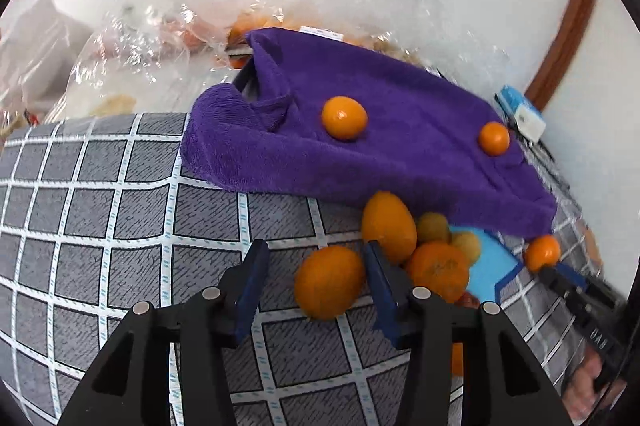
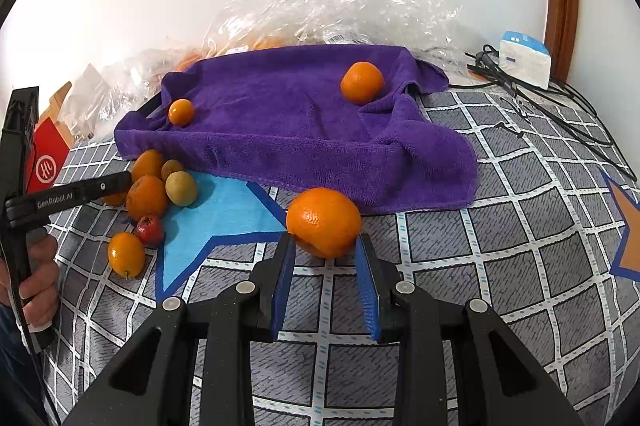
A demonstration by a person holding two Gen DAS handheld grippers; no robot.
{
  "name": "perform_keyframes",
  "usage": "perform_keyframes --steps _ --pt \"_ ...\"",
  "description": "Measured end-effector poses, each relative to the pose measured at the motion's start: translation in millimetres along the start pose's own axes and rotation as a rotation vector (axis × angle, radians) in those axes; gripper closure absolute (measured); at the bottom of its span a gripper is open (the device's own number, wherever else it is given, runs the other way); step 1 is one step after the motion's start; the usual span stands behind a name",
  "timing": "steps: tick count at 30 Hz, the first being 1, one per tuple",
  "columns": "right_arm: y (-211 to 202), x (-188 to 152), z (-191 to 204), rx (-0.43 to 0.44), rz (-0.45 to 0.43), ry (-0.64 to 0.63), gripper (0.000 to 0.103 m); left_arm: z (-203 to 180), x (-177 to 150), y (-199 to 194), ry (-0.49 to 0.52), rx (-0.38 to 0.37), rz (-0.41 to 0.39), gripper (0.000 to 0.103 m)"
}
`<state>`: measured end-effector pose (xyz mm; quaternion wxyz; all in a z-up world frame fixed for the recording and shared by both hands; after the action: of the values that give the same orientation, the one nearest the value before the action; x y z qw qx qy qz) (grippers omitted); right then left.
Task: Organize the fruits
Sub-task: 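Lift the tangerine with the left tool while the right tool holds its orange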
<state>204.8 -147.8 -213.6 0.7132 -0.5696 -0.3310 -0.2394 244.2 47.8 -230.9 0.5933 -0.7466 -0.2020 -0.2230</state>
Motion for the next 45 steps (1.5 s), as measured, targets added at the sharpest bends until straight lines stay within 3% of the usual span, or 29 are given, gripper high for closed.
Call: perform_keyframes --steps 2,5,12,14,18,22,24,27,31,39,45 --pt "0 0 0 0.003 0.003 0.006 0.072 -3 -2 0 0.029 0.016 0.001 0.057" --pt "0 -1 0 0.005 0.004 0.007 0.072 -5 -4 -1 0.057 0.033 0.007 0.071" --pt "0 -1 1 0.000 0.003 0.001 0.071 4 -3 -4 0.002 -0.028 0.026 0.072" --pt "1 0 1 0.001 0.006 0.001 0.072 1 -5 -5 0.034 -0.037 0.041 0.069" --pt "1 -1 -1 0.009 0.008 0.010 0.071 -5 -10 -7 0.079 -0.079 0.067 0.051" --pt "2 -1 -1 0.012 0.008 0.013 0.072 -6 -10 -7 0.080 -0.081 0.071 0.051" --pt "2 -1 -1 0.009 0.008 0.012 0.072 -6 -11 -7 0.087 -0.067 0.071 0.056" --pt "2 -1 1 0.004 0.008 0.009 0.072 -7 -13 -7 0.118 -0.038 0.070 0.073" --pt "2 -1 1 0.011 0.008 0.015 0.072 -6 -12 -9 0.106 -0.053 0.075 0.073" --pt "0 -1 2 0.006 -0.004 0.005 0.072 -5 -7 -15 0.063 -0.047 0.024 0.073" --pt "-5 0 -3 0.024 -0.028 0.030 0.076 -4 0 -28 0.023 -0.092 -0.050 0.073"
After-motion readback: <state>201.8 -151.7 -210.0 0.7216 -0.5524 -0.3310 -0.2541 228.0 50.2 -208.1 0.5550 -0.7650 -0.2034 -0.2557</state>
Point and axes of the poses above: each gripper's, at about its wrist camera, not at the fingertips, and y roughly the way its jaws point, z to its left, x to its top, the point moved 6 cm from there along y, roughly the way its jaws point, and after that the axes turned 4 degrees about z, right-handed, at the moved point
